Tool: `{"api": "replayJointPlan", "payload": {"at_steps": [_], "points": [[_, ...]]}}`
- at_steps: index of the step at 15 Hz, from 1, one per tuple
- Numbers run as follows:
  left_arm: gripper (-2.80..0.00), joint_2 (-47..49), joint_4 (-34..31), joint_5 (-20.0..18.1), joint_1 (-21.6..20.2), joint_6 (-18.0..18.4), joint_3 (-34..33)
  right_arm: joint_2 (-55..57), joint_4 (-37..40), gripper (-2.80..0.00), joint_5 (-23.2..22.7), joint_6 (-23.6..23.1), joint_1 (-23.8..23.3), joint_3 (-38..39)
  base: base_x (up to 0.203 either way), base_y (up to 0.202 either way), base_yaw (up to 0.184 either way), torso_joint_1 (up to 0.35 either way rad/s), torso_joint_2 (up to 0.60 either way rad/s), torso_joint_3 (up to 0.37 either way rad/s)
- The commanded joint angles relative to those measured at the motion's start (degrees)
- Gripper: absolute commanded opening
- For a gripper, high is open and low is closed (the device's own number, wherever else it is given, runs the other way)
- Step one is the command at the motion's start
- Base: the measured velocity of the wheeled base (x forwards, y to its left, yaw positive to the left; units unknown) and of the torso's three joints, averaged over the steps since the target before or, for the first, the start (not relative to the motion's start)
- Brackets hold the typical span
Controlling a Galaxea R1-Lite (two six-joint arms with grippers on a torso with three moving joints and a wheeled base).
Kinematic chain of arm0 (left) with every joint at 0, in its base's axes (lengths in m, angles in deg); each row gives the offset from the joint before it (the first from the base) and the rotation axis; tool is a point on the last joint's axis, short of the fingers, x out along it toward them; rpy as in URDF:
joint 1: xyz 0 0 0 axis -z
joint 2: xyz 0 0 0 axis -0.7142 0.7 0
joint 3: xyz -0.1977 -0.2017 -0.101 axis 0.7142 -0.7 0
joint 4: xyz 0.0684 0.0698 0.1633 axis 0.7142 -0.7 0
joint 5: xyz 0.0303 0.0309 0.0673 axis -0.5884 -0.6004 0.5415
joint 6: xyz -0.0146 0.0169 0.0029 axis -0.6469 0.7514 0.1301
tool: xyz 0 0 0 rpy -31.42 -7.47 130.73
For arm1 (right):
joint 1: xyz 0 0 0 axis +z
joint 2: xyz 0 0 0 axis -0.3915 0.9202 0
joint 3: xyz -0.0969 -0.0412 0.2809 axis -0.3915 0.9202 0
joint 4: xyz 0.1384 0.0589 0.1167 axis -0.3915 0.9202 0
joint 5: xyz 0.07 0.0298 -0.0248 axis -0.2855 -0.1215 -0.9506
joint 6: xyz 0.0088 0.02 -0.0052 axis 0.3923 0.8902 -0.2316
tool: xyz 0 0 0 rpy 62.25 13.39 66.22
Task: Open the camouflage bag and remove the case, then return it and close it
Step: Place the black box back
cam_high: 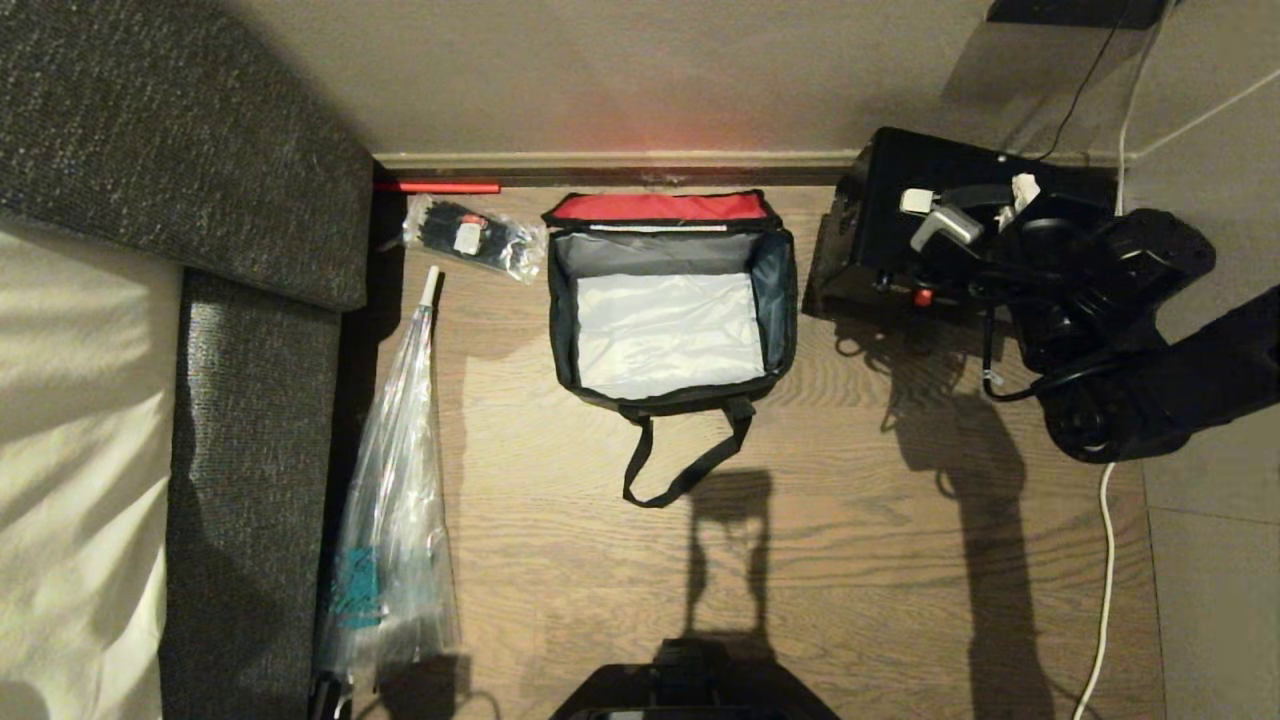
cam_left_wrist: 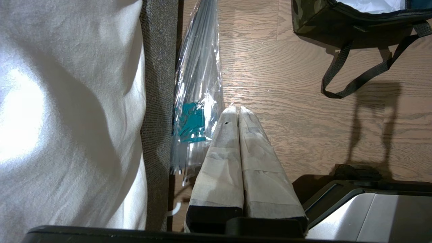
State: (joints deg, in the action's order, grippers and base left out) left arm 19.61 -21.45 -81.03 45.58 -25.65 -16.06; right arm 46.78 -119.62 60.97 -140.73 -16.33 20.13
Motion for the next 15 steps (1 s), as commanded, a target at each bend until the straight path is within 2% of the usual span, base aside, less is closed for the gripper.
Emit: {"api": "replayJointPlan", "payload": {"at_steps": [1, 9, 15], "points": [[-2.8, 0.07, -0.02, 0.01, 0.0, 0.0, 0.0, -3.92, -0.56, -2.8, 0.03, -0.62, -0.01, 1.05, 0.0, 0.0, 0.0, 0.0, 0.0, 0.0], [-2.8, 0.07, -0.02, 0.01, 0.0, 0.0, 0.0, -9.17, -0.56, -2.8, 0.75, -1.33, 3.07, 4.7, 0.0, 0.0, 0.0, 0.0, 0.0, 0.0], [-2.8, 0.07, -0.02, 0.01, 0.0, 0.0, 0.0, -10.37, -0.56, -2.8, 1.52, -3.61, 8.53, 4.47, 0.0, 0.0, 0.0, 0.0, 0.0, 0.0]]}}
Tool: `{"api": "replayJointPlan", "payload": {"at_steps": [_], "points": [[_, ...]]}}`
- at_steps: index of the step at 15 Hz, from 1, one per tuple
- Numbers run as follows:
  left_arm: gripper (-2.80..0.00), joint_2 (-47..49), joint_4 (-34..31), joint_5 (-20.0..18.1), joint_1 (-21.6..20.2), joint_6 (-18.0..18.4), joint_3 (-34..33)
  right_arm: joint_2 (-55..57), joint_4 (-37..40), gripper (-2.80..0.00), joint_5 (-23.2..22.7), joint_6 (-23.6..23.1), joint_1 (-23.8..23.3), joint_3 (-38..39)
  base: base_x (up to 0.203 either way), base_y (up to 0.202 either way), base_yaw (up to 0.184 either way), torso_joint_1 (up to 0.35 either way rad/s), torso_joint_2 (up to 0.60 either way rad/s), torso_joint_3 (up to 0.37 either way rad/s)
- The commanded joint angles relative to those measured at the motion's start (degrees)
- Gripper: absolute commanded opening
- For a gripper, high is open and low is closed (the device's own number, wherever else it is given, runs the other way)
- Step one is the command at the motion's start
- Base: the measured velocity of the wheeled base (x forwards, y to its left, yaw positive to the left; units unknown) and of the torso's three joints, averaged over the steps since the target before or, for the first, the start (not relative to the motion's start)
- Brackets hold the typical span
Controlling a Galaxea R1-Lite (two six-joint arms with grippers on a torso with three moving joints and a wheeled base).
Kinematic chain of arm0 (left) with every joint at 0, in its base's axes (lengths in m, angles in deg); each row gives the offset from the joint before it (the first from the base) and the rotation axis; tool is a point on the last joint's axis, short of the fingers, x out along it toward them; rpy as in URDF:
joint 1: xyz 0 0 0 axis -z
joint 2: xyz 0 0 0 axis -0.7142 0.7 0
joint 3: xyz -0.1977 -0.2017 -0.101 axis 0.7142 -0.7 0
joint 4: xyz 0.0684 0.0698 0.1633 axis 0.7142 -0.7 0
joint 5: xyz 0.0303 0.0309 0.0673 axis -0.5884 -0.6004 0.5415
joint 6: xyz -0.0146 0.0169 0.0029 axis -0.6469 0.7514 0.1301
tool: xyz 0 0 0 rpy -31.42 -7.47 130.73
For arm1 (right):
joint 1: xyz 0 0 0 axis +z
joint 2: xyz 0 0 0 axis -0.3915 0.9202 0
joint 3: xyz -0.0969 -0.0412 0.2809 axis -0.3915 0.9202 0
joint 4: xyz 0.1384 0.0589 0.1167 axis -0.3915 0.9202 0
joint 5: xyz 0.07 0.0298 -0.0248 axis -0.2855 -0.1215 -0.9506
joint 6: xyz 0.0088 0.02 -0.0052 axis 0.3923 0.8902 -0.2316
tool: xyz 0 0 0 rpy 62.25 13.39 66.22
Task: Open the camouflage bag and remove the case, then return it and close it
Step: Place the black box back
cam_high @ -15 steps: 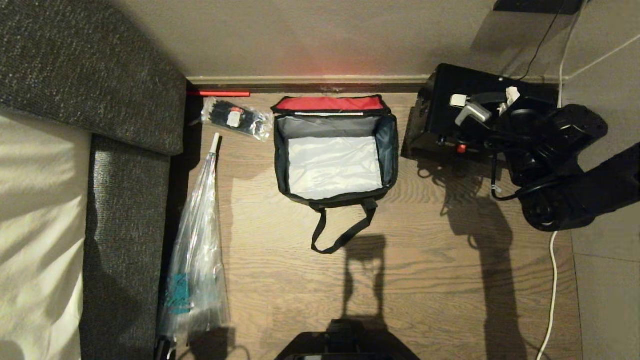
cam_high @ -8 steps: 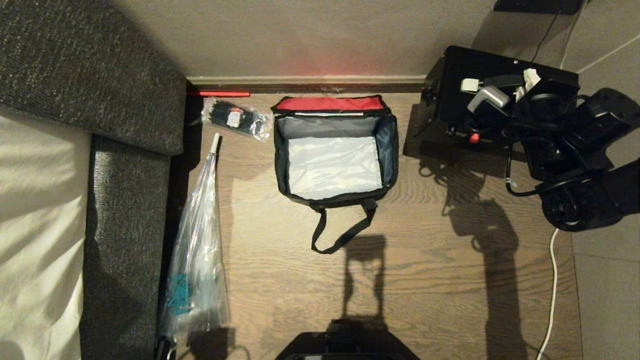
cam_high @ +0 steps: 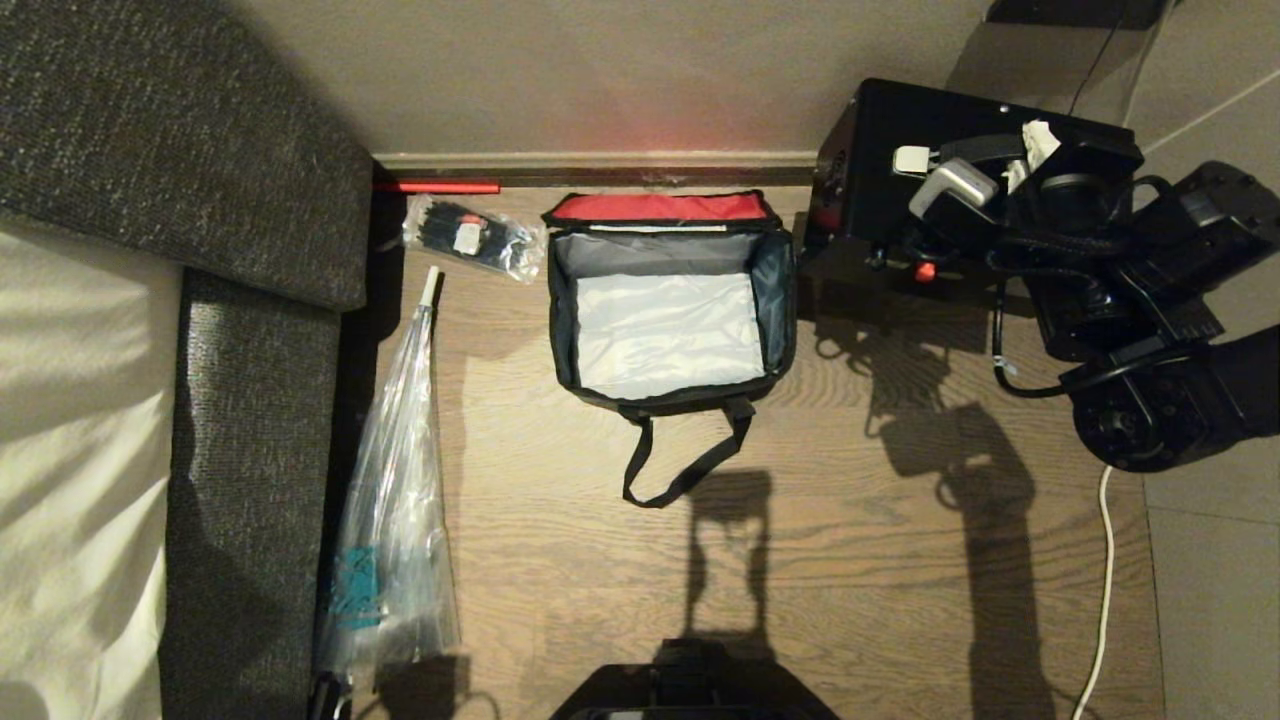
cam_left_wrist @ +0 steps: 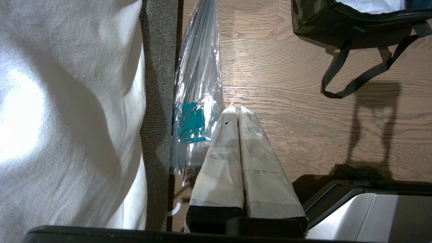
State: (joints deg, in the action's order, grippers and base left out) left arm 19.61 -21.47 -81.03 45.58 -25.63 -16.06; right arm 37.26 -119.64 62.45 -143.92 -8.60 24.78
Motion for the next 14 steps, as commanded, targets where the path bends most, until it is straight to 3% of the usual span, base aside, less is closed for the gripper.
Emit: {"api": "replayJointPlan", "payload": {"at_steps": [1, 14], "points": [[-2.8, 0.07, 0.01, 0.01, 0.0, -0.03, -0.02, -1.04, -0.54, -2.8, -0.05, -1.22, 1.18, -0.23, 0.0, 0.0, 0.0, 0.0, 0.0, 0.0], [-2.8, 0.07, 0.0, 0.01, 0.0, -0.03, -0.04, -1.44, -0.54, -2.8, 3.39, -6.08, 14.34, -0.31, 0.0, 0.0, 0.0, 0.0, 0.0, 0.0]]}}
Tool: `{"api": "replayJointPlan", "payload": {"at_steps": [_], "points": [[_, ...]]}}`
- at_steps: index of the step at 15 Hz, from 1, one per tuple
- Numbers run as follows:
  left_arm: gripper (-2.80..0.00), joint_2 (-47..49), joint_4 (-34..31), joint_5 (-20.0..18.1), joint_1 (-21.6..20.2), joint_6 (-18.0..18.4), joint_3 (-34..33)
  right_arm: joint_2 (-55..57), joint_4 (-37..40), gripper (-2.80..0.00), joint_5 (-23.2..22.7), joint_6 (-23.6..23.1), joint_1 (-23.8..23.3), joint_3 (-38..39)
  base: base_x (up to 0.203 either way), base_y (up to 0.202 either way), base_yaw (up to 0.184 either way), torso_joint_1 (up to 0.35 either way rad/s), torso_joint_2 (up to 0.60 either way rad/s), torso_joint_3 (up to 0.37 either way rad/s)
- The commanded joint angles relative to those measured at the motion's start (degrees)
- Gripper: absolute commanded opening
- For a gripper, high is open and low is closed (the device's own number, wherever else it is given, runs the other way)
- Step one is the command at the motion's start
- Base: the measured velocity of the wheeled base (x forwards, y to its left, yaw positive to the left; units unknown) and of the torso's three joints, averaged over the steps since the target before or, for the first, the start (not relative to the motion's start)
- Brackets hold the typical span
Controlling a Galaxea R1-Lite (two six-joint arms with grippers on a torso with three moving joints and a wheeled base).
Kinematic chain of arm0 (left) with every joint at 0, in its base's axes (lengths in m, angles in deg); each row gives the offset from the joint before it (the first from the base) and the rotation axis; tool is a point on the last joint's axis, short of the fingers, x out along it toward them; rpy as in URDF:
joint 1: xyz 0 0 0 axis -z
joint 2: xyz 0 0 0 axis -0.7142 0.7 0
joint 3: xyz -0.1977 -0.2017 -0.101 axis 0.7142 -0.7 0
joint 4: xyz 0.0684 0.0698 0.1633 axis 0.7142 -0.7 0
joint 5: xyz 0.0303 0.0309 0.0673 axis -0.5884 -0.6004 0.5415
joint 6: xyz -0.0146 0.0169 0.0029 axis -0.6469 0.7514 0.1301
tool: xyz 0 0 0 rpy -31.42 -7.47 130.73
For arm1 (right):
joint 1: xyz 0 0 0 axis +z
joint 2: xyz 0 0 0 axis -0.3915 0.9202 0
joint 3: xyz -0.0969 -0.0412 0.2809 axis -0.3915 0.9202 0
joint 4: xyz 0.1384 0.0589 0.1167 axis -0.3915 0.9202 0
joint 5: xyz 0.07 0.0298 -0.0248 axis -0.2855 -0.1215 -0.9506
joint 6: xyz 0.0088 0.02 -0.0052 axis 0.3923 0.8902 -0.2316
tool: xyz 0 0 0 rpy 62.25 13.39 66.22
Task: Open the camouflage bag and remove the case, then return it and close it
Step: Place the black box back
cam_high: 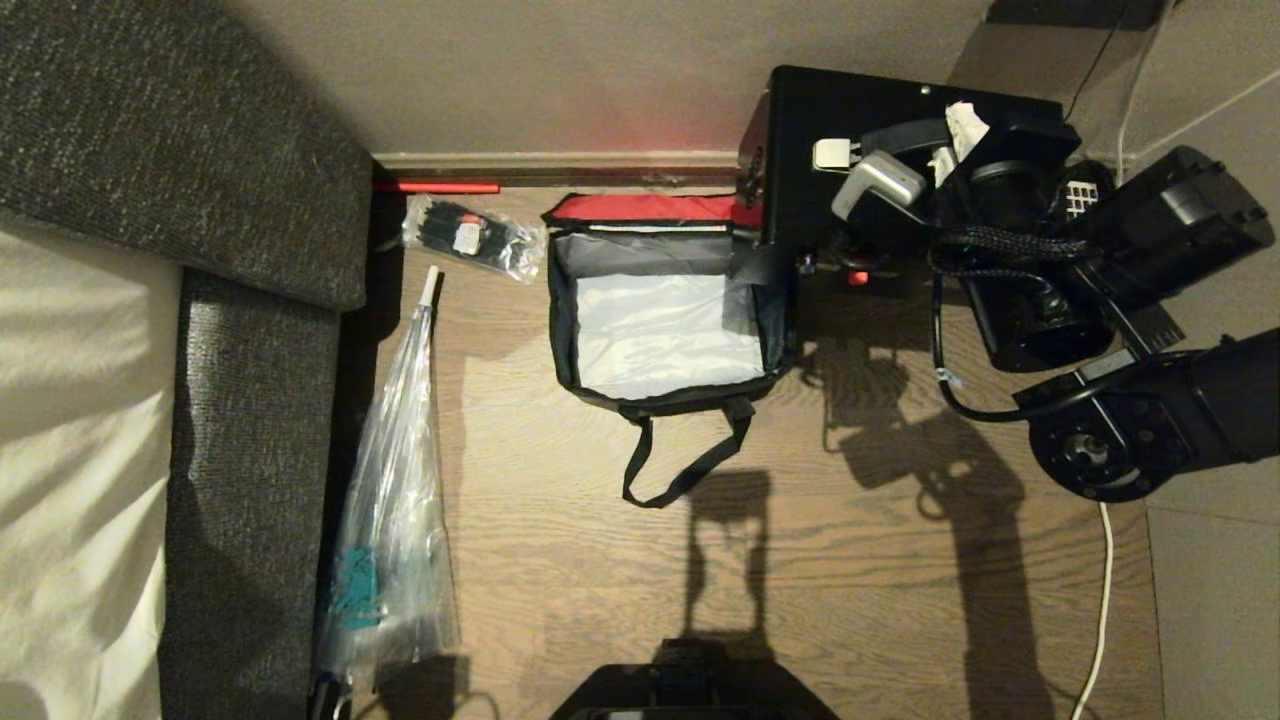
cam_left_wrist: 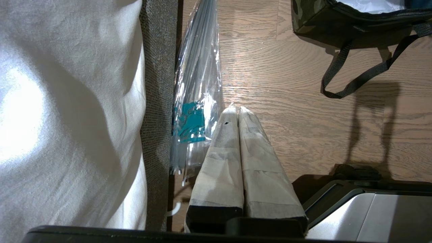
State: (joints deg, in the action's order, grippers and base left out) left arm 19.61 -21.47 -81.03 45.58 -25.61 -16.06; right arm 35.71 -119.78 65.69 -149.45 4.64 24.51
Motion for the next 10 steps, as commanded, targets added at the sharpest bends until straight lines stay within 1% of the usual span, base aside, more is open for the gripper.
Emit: {"api": "replayJointPlan", "payload": {"at_steps": [1, 3, 6, 10], "points": [[-2.8, 0.07, 0.0, 0.01, 0.0, -0.04, -0.08, 0.32, -0.4, -2.8, 1.03, -0.64, 2.16, -0.09, 0.0, 0.0, 0.0, 0.0, 0.0, 0.0], [-2.8, 0.07, 0.02, 0.01, 0.0, -0.04, 0.0, 1.08, -0.4, -2.8, 2.41, -1.73, 4.41, -0.34, 0.0, 0.0, 0.0, 0.0, 0.0, 0.0], [-2.8, 0.07, 0.0, 0.01, 0.0, -0.04, -0.09, 2.5, -0.4, -2.8, 2.74, -2.48, 6.95, -1.52, 0.0, 0.0, 0.0, 0.0, 0.0, 0.0], [-2.8, 0.07, 0.0, 0.01, 0.0, -0.04, 0.0, 4.21, -0.4, -2.8, 5.26, -3.88, 10.73, -3.22, 0.0, 0.0, 0.0, 0.0, 0.0, 0.0]]}}
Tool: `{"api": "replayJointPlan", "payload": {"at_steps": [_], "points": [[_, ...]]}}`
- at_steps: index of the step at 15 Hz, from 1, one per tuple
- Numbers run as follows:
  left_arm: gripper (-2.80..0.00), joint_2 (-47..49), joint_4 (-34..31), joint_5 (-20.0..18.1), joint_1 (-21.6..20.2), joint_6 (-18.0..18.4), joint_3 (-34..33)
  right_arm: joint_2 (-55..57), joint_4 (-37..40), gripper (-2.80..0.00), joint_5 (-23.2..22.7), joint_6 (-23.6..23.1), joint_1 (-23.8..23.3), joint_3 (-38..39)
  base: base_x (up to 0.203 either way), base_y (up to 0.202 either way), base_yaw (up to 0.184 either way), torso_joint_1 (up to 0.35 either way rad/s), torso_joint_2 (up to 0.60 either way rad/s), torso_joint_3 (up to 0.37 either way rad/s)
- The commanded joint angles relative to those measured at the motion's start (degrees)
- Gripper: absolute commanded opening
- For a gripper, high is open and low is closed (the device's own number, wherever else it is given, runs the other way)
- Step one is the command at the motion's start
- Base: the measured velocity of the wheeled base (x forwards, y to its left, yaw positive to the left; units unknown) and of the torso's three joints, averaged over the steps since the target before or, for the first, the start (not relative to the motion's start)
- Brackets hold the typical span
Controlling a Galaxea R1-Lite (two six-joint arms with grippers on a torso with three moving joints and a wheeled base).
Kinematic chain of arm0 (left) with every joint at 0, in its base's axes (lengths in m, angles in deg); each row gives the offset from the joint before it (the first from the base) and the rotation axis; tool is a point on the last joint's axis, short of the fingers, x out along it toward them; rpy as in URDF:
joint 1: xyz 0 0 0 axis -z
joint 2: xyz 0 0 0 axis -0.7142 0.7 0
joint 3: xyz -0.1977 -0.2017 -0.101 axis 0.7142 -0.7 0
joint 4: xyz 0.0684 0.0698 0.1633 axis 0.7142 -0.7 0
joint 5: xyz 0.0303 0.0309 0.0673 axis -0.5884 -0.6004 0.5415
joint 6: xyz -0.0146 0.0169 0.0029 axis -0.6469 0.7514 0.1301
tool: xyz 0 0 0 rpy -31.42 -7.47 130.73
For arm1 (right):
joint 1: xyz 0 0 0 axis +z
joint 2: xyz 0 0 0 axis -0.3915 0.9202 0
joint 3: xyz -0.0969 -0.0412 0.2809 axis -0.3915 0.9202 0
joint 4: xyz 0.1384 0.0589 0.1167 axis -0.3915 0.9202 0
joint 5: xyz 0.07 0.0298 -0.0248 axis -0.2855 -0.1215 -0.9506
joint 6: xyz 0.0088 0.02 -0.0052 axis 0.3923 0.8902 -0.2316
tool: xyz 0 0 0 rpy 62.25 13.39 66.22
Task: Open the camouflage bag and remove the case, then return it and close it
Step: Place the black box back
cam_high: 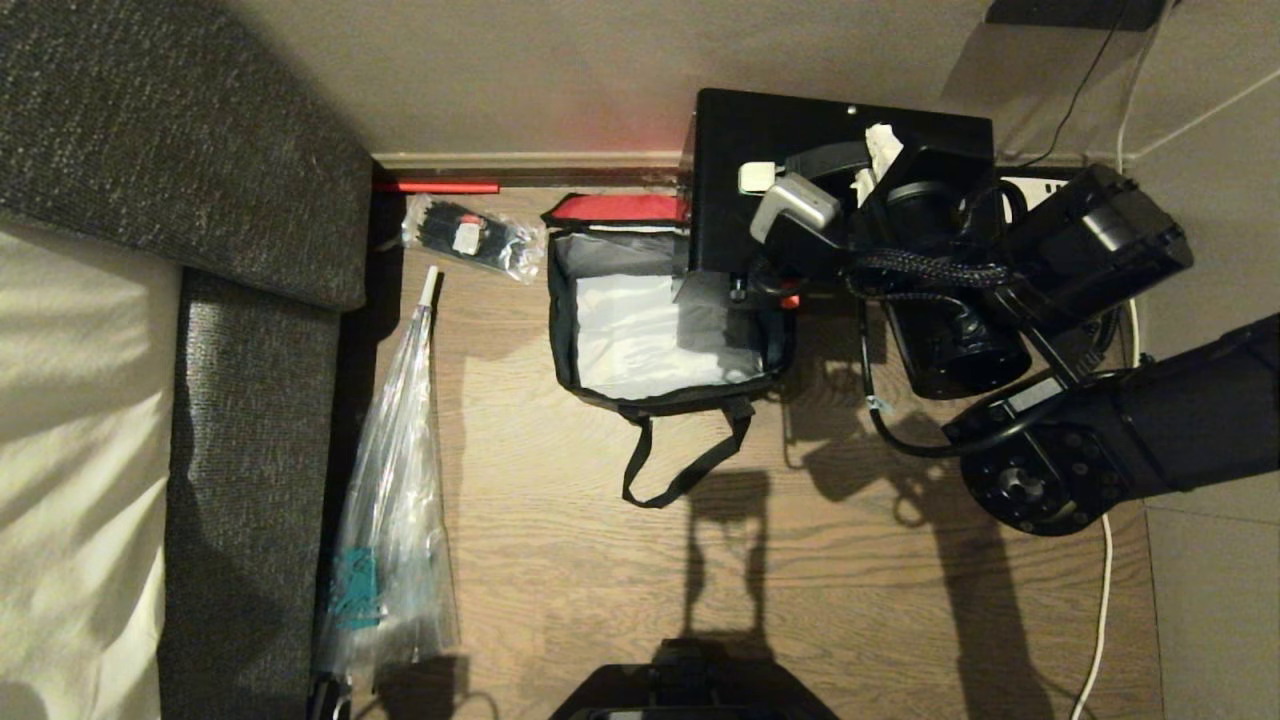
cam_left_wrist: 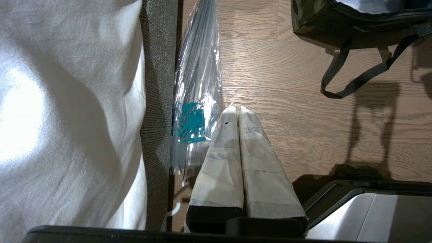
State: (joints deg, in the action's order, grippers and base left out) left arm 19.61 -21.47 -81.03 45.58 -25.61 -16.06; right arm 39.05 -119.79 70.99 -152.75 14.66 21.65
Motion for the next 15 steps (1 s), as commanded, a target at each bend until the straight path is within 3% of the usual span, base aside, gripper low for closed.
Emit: {"api": "replayJointPlan", "payload": {"at_steps": [1, 15], "points": [[-2.8, 0.07, 0.08, 0.01, 0.0, -0.04, -0.09, 1.58, -0.39, -2.8, 0.68, -0.6, 1.53, -1.09, 0.0, 0.0, 0.0, 0.0, 0.0, 0.0], [-2.8, 0.07, 0.0, 0.01, 0.0, -0.04, 0.0, 7.29, -0.39, -2.8, 4.22, -2.21, 9.18, -7.34, 0.0, 0.0, 0.0, 0.0, 0.0, 0.0]]}}
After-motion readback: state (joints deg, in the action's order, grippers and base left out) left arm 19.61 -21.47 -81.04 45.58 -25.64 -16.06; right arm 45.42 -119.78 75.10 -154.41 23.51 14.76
